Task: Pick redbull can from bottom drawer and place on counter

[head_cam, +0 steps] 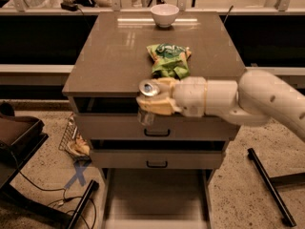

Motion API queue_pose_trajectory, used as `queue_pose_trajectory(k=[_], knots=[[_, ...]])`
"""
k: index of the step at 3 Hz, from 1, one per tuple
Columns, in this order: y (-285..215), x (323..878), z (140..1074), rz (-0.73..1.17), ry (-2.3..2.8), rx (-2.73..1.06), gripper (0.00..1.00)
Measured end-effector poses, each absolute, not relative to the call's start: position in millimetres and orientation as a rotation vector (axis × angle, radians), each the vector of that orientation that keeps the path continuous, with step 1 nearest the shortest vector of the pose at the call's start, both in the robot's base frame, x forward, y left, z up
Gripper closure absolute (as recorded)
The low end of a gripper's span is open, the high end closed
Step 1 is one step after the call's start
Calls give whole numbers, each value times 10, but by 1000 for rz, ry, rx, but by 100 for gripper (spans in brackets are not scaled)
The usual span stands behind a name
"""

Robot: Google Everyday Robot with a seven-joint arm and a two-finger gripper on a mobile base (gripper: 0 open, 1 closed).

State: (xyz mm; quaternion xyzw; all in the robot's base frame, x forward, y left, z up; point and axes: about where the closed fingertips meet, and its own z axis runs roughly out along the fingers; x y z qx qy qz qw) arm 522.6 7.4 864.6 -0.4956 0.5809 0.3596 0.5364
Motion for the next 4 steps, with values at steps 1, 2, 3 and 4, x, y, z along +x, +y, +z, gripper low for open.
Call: queue_pose_trajectory(k=[1, 2, 3, 4], knots=[[115, 5375, 8938, 803, 1374, -1200, 100], [112, 5389, 8981, 788, 1377, -1204, 100], [172, 5408, 8991, 808, 1358, -1212, 100], [302, 5565, 9140, 841, 1311, -1246, 100]])
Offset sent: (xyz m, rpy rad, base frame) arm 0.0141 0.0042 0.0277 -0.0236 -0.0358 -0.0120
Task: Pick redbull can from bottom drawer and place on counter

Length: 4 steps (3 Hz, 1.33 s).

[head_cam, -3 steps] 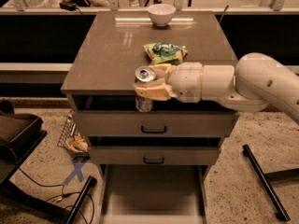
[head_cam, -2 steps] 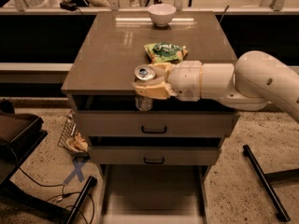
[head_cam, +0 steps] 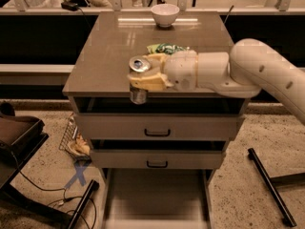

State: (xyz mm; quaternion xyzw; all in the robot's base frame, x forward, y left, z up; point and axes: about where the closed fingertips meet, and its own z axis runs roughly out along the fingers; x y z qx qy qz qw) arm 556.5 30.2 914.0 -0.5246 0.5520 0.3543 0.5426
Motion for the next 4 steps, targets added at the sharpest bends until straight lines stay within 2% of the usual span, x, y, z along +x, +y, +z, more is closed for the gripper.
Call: queue_pose_trajectory(k=[2, 4], knots=[[706, 6154, 9485, 929, 1280, -1392, 100], [1556, 6658, 9023, 1178, 1265, -1594, 100]])
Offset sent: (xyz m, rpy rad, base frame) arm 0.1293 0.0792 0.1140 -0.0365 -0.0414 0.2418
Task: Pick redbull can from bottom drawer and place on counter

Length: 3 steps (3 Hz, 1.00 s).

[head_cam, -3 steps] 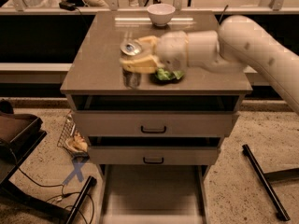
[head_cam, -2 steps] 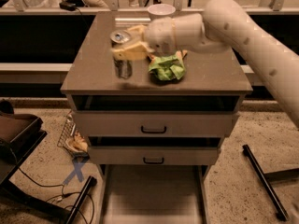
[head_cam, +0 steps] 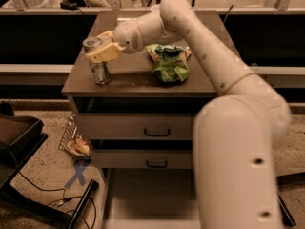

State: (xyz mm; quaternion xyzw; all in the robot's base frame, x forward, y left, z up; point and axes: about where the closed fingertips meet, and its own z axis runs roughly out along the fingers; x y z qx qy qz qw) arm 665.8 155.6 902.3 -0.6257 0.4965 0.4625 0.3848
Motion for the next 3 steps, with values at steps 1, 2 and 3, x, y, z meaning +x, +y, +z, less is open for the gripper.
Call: queue_pose_trajectory(k=[1, 2, 3], knots=[[1862, 6851, 9043, 1220, 1228, -1628, 100], [1835, 6965, 9300, 1169, 1184, -1609, 82], [1885, 6954, 9283, 1177, 1182, -1611, 54]])
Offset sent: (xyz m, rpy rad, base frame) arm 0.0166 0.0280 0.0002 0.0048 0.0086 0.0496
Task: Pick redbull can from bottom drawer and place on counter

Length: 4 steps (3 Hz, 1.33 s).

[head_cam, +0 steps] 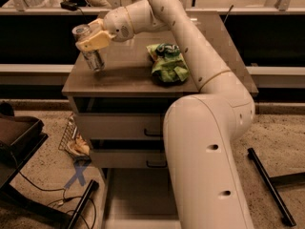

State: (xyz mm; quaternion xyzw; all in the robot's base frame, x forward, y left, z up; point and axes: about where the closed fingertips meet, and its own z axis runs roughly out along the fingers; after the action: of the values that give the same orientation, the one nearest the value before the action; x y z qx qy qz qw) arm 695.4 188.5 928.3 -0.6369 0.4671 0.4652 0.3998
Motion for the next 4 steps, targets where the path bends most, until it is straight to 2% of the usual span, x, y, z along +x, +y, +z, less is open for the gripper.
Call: queue_pose_trajectory(k=[1, 2, 3, 4], knots=[[1912, 6949, 9277, 1180, 1180, -1613, 68], [1906, 6977, 9230, 1201, 1173, -1588, 91], [1823, 7070, 9094, 1226, 1161, -1527, 100], [1833, 7083, 9058, 1235, 1155, -1514, 87]])
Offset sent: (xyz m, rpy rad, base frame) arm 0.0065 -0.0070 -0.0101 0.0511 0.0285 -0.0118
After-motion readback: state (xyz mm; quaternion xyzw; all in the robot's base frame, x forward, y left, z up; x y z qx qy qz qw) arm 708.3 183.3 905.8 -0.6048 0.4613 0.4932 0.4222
